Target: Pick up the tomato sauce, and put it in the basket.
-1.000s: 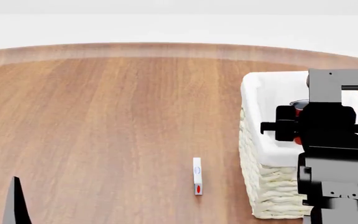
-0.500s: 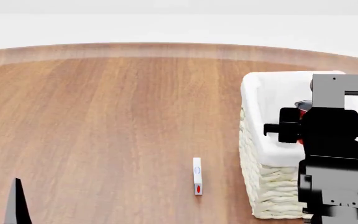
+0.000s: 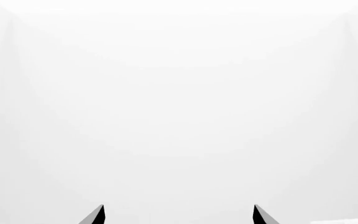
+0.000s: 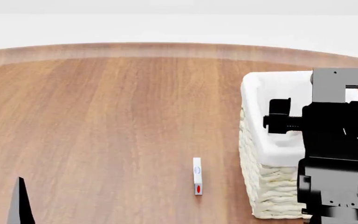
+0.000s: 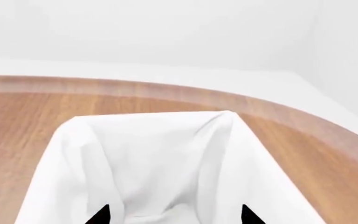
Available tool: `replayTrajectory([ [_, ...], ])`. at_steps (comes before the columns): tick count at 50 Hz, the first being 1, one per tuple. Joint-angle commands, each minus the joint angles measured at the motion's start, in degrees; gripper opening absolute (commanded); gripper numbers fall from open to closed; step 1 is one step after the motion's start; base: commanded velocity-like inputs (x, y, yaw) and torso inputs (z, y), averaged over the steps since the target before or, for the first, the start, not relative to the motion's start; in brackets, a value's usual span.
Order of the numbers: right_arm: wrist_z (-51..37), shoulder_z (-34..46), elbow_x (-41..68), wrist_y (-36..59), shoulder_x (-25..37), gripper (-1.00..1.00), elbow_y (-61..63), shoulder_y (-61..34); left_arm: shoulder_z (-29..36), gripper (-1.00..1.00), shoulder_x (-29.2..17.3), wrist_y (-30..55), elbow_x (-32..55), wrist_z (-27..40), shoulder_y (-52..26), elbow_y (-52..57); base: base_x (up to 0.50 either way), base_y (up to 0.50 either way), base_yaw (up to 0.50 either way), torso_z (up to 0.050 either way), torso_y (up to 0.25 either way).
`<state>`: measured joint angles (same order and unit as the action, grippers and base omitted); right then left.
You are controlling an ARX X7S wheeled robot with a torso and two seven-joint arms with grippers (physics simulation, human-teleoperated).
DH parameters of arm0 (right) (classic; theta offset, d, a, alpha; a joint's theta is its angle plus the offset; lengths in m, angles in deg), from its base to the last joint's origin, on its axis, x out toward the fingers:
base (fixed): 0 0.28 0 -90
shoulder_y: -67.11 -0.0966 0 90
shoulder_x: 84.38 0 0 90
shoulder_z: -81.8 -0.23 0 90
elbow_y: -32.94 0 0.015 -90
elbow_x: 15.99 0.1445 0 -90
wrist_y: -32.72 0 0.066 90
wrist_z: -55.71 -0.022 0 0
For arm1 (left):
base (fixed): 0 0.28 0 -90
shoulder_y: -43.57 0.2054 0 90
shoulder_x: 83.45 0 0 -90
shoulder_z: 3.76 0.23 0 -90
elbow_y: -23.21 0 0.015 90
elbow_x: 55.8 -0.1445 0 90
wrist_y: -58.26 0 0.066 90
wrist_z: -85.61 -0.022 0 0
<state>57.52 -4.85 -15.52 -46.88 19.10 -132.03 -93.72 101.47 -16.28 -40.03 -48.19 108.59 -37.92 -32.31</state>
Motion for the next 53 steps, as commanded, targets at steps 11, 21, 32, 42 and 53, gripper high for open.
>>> replayTrajectory([
  [11, -7.2, 4.9, -5.2, -12.4, -0.1, 1.0, 0.0, -0.4, 0.8, 1.0, -0.1, -0.1, -0.6, 0.2, -0.1, -0.3, 0.0, 0.0, 0.0, 0.0, 0.0],
  [21, -10.4, 5.0, -4.5, -7.7, 0.8, 1.0, 35.5, 15.4, 1.8, 1.0, 0.3, -1.3, -1.2, -0.2, -0.6, -3.0, 0.0, 0.0, 0.0, 0.0, 0.0],
  [32, -13.1, 4.0, -6.3, 0.8, 1.8, 1.0, 78.5, 33.6, 2.4, 1.0, 0.5, -1.8, -1.1, -0.2, -0.7, -4.5, 0.0, 0.0, 0.0, 0.0, 0.0],
  [42, -16.9, 5.4, -10.8, -1.5, 2.8, 1.0, 95.4, 49.2, 3.6, 1.0, 0.8, -1.5, -1.6, -0.5, -1.1, -4.9, 0.0, 0.0, 0.0, 0.0, 0.0],
  [53, -18.7, 6.0, -14.7, -2.6, 3.9, 1.0, 108.4, 58.4, 4.0, 1.0, 0.7, -1.5, -1.7, -0.1, -0.5, -4.6, 0.0, 0.0, 0.0, 0.0, 0.0],
])
